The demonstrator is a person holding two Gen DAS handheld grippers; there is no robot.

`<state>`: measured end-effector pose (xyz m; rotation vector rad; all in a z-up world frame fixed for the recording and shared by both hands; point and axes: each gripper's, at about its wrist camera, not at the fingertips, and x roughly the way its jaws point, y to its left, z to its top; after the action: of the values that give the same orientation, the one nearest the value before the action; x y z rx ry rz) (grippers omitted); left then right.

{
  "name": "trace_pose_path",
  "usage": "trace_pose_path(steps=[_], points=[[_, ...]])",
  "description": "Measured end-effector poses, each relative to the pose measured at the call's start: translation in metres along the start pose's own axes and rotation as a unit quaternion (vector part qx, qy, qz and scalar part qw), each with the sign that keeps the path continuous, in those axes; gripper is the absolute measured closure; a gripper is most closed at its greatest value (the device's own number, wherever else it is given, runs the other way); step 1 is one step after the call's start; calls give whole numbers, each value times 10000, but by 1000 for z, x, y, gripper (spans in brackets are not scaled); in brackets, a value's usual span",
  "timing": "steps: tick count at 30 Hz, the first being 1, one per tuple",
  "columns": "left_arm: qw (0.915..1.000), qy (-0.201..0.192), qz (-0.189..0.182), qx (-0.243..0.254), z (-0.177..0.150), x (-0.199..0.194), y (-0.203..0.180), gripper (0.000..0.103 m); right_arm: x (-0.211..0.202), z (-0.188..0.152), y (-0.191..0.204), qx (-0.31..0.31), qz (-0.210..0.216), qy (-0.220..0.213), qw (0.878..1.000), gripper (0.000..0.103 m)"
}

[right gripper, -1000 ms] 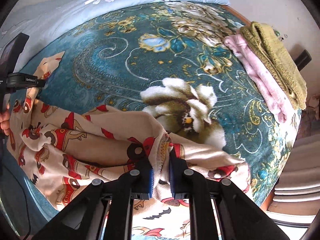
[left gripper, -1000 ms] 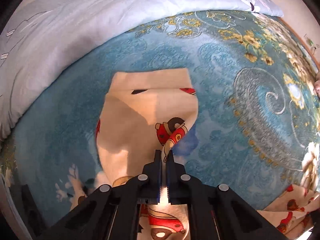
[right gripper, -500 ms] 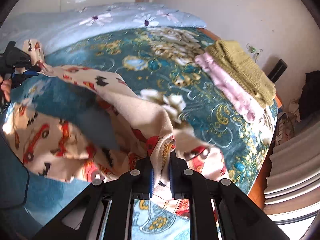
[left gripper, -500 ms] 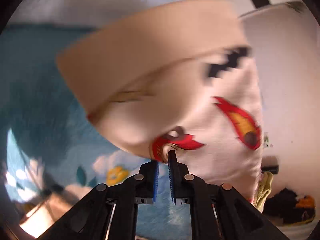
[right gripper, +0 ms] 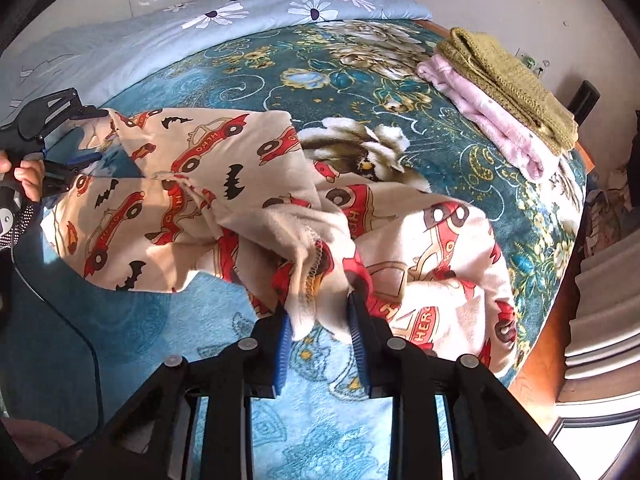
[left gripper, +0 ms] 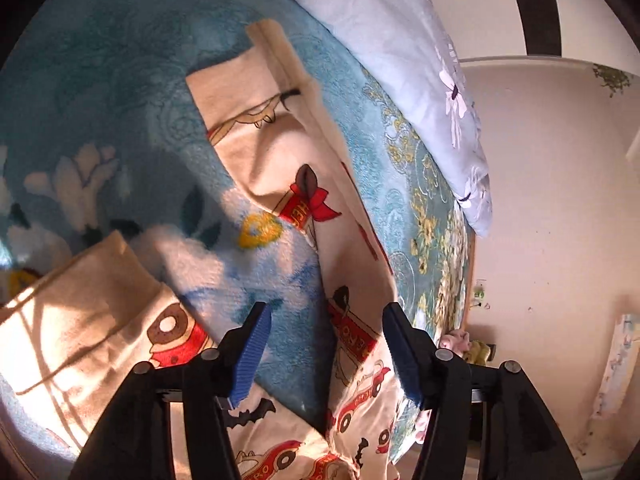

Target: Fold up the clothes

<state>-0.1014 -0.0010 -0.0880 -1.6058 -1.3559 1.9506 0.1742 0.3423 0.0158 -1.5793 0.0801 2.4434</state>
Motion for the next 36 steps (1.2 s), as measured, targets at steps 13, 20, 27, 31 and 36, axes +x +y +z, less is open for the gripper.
trace_pose_path(steps=[13, 20, 27, 31, 36], points=[[9941, -30, 1021, 365, 16, 24, -19, 97, -11, 2, -121, 2522, 869, -142, 9636, 50], [9701, -1644, 1482, 998, 21, -27, -49, 99, -8, -18, -155, 3236, 834, -116, 9424, 49], [9819, -927, 1622, 294, 11, -24, -21, 97, 5, -17, -160, 3251, 1012, -80, 9402, 49], [9874, -169, 1490, 511, -32, -8, -21, 79, 15, 17, -161, 2950, 1117, -161, 9488, 47], [9834, 953, 1270, 877, -93, 23, -29, 53, 54, 85, -131, 1753, 1274, 341, 9756, 47]])
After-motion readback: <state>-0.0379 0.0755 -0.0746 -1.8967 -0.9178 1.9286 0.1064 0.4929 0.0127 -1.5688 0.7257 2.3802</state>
